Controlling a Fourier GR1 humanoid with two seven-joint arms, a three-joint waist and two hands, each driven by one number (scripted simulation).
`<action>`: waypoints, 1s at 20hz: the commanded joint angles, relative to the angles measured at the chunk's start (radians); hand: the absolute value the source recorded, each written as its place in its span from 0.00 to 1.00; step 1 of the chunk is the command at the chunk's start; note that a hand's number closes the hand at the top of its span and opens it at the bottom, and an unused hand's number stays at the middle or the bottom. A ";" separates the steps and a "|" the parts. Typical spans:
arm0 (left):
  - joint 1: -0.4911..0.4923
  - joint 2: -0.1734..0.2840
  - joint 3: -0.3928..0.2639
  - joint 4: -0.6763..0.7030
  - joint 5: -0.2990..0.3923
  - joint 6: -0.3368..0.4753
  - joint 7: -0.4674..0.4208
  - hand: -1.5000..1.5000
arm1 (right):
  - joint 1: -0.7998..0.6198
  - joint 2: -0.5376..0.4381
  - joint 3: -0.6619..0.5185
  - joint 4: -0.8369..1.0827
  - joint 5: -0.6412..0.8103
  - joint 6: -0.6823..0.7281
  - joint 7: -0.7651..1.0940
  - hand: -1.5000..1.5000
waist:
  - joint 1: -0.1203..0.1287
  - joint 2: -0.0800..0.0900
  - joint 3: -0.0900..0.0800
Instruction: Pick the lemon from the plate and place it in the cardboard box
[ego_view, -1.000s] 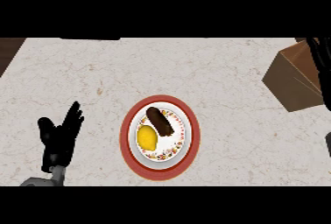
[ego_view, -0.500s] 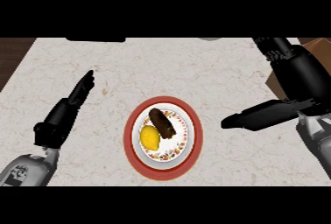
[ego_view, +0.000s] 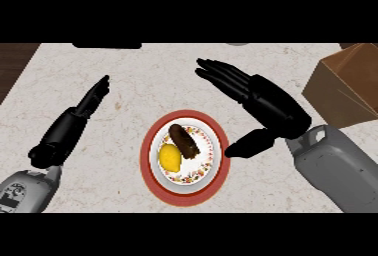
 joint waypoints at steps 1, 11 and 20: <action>-0.044 -0.032 -0.010 0.003 -0.016 0.007 0.038 0.50 | -0.089 0.057 0.133 0.003 0.135 0.060 0.112 0.00 | -0.015 -0.006 0.000; -0.010 -0.033 0.024 0.077 -0.036 -0.023 -0.057 0.50 | -0.271 0.182 0.315 -0.026 0.239 0.416 0.474 0.00 | -0.018 -0.006 -0.001; 0.019 -0.007 0.082 0.002 -0.010 -0.085 -0.016 0.50 | -0.233 0.397 0.364 -0.043 0.322 0.607 0.805 0.00 | -0.018 -0.008 0.001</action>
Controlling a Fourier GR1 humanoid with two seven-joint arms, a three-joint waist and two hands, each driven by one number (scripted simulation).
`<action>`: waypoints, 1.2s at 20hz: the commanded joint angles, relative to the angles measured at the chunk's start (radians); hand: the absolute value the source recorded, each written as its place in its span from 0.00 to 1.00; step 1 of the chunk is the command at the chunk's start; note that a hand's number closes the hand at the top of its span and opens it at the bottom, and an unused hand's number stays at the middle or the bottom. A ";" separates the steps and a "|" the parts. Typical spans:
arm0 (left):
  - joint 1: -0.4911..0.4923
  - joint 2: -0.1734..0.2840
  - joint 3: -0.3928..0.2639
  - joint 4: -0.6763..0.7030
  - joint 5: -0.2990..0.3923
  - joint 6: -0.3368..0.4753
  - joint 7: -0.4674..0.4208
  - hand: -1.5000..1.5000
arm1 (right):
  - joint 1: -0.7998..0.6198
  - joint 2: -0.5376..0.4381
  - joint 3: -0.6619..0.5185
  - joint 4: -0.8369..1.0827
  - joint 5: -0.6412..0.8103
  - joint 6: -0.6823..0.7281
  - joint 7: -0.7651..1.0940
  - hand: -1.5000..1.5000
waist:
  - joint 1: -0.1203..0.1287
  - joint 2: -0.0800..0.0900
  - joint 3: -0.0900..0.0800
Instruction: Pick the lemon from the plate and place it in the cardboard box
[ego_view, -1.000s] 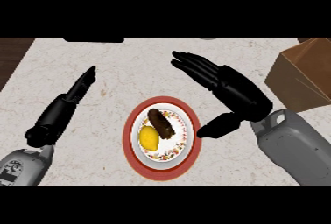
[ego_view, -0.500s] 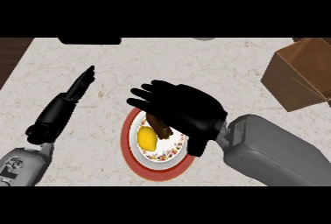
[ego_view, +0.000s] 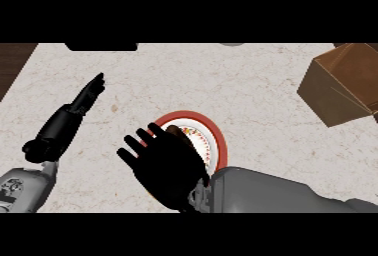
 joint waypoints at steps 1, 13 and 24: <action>0.001 -0.027 -0.009 -0.022 -0.034 0.002 0.033 0.50 | 0.036 0.121 0.019 -0.016 0.037 0.089 0.156 0.00 | -0.002 0.001 0.001; -0.039 -0.085 0.050 -0.015 -0.086 -0.024 0.049 0.50 | 0.111 0.185 0.088 0.097 0.191 0.049 0.173 0.00 | 0.005 0.002 0.001; 0.005 -0.109 0.088 -0.036 -0.096 -0.101 0.058 0.50 | 0.055 0.186 0.033 0.349 0.302 -0.033 -0.010 0.00 | 0.008 0.005 0.001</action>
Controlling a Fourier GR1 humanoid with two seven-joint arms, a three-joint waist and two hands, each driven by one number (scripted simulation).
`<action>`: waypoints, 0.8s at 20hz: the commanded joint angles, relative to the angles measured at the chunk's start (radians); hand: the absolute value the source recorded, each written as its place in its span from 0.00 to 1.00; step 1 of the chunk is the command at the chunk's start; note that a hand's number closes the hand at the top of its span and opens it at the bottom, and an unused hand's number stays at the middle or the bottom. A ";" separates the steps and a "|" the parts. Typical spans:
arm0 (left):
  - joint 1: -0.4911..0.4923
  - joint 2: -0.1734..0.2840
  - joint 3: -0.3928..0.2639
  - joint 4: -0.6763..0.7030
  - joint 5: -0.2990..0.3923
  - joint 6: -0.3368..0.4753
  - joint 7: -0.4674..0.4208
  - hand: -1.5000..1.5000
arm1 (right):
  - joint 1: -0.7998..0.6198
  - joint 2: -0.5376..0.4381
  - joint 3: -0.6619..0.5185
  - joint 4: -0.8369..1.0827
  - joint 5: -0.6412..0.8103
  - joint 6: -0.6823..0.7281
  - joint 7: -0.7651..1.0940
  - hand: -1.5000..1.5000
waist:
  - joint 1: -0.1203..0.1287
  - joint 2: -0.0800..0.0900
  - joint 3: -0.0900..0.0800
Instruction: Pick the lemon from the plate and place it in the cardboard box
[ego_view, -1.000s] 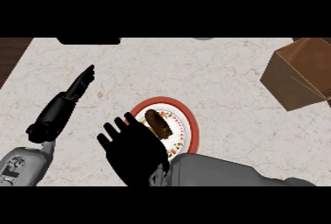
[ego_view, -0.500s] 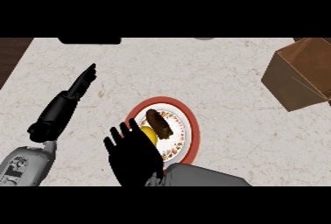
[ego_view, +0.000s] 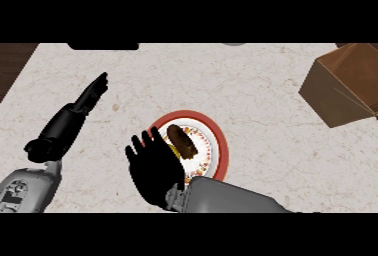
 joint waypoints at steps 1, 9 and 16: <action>0.046 0.010 0.029 0.017 -0.011 -0.036 -0.062 0.50 | -0.014 0.005 0.056 0.077 0.007 -0.078 0.012 0.00 | 0.006 0.001 0.000; 0.037 -0.045 0.042 0.037 -0.043 -0.050 -0.076 0.50 | 0.001 0.005 0.062 0.153 0.004 -0.134 -0.058 0.00 | 0.006 0.001 0.000; -0.022 -0.087 0.048 0.012 -0.081 -0.041 0.007 0.50 | 0.009 0.005 0.059 0.217 0.028 -0.152 -0.102 0.00 | 0.001 0.000 0.000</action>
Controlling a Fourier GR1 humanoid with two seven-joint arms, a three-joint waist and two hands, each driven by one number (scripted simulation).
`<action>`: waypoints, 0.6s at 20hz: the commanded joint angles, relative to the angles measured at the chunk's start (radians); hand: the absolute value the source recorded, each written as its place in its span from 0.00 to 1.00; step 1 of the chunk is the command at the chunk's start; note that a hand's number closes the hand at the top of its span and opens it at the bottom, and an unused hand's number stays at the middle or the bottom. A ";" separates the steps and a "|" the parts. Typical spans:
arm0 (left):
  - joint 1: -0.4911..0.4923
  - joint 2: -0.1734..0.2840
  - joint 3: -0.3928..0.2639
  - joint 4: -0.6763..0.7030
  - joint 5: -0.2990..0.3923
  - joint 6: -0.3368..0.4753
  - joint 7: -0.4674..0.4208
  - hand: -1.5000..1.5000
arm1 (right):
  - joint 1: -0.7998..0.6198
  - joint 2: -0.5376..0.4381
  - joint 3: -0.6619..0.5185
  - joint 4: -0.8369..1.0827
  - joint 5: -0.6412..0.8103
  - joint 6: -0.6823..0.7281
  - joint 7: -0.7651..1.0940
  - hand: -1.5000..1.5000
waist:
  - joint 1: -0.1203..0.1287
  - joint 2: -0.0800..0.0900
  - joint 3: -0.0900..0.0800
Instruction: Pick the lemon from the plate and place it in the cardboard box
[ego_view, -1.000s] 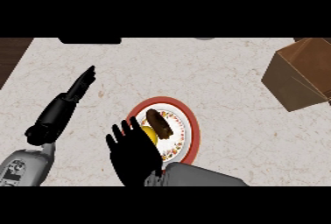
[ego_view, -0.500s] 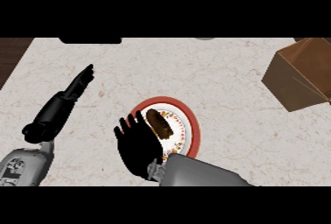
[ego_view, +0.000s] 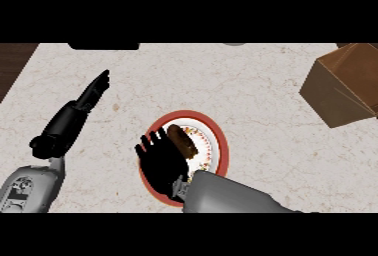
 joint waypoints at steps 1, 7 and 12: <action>0.057 -0.033 -0.022 0.004 -0.038 0.000 -0.055 0.50 | -0.040 0.000 0.024 0.033 -0.051 -0.022 0.043 0.00 | 0.008 0.001 0.000; -0.027 0.011 0.064 -0.009 0.008 -0.057 0.040 0.50 | 0.038 0.000 0.038 0.117 0.079 -0.088 -0.023 0.00 | -0.005 0.000 0.000; 0.052 -0.052 0.011 -0.011 -0.063 -0.024 -0.033 0.50 | -0.040 0.000 -0.023 0.194 -0.007 -0.075 -0.091 0.00 | 0.003 0.001 0.000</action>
